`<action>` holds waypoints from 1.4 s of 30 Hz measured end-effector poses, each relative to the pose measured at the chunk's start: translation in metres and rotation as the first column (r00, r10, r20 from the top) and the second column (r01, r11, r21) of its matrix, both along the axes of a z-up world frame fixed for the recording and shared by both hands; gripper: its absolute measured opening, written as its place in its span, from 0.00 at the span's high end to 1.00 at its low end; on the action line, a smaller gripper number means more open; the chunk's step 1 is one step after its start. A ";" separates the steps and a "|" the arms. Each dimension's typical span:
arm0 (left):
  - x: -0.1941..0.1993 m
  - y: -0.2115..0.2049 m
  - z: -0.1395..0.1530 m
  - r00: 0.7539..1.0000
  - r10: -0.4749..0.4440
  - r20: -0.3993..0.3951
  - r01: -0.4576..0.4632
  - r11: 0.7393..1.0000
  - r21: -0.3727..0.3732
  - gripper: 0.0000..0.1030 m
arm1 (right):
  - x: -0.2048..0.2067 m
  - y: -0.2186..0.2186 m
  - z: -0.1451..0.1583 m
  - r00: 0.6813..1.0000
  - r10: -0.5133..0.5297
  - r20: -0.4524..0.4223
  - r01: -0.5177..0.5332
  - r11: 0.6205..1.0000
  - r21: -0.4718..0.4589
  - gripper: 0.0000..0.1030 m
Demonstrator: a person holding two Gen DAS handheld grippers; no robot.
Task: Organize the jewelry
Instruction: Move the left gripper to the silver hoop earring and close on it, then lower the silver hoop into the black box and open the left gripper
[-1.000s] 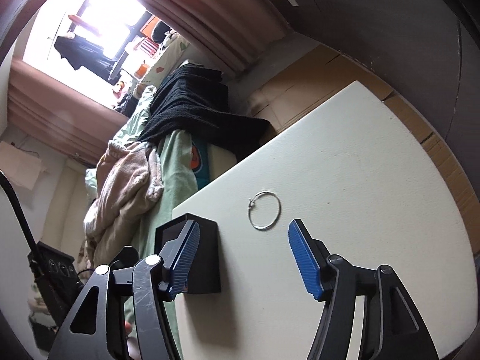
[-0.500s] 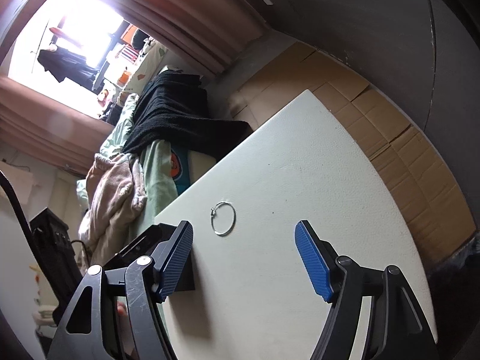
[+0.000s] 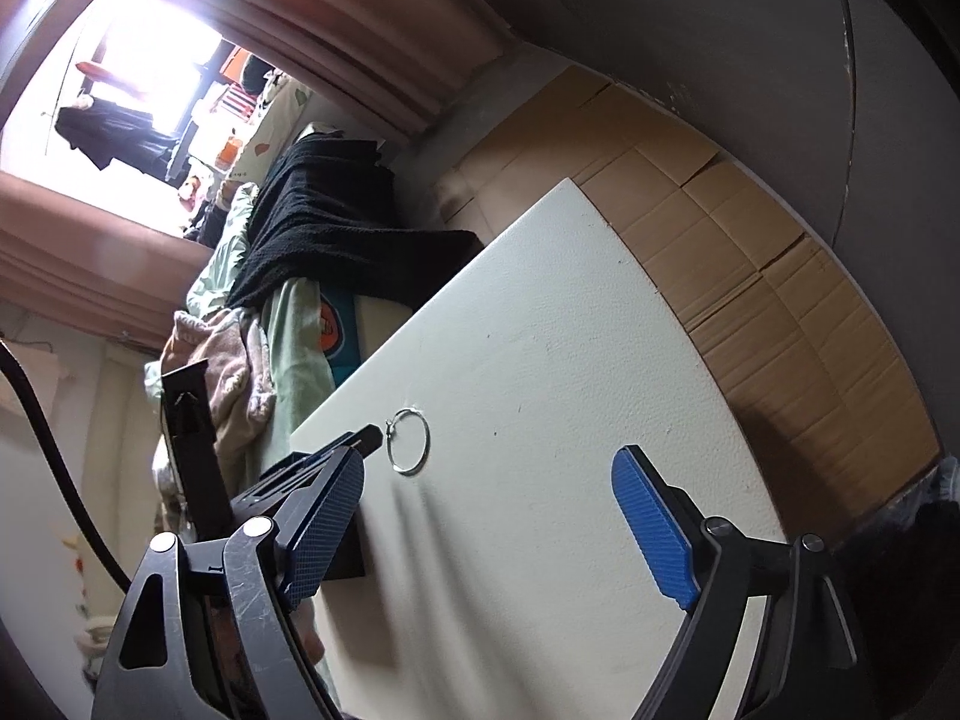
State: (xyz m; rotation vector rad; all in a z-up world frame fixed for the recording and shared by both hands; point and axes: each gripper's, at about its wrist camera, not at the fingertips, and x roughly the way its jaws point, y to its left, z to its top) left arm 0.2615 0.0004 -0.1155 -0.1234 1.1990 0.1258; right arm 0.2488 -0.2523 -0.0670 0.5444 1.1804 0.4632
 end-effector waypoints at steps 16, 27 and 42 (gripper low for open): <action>-0.002 -0.007 -0.006 0.999 0.003 0.039 -0.002 1.000 -0.011 0.98 | 0.001 -0.008 -0.004 0.999 -0.040 -0.031 0.041 0.999 0.028 0.17; -0.048 0.014 0.055 0.987 0.041 0.154 -0.034 0.998 -0.043 0.98 | -0.009 0.003 -0.003 0.999 -0.008 -0.031 0.009 1.000 0.029 0.17; -0.108 0.074 0.077 0.970 0.153 0.189 -0.145 0.988 -0.058 0.98 | -0.034 0.031 0.010 0.998 0.049 0.042 -0.050 0.998 0.042 0.17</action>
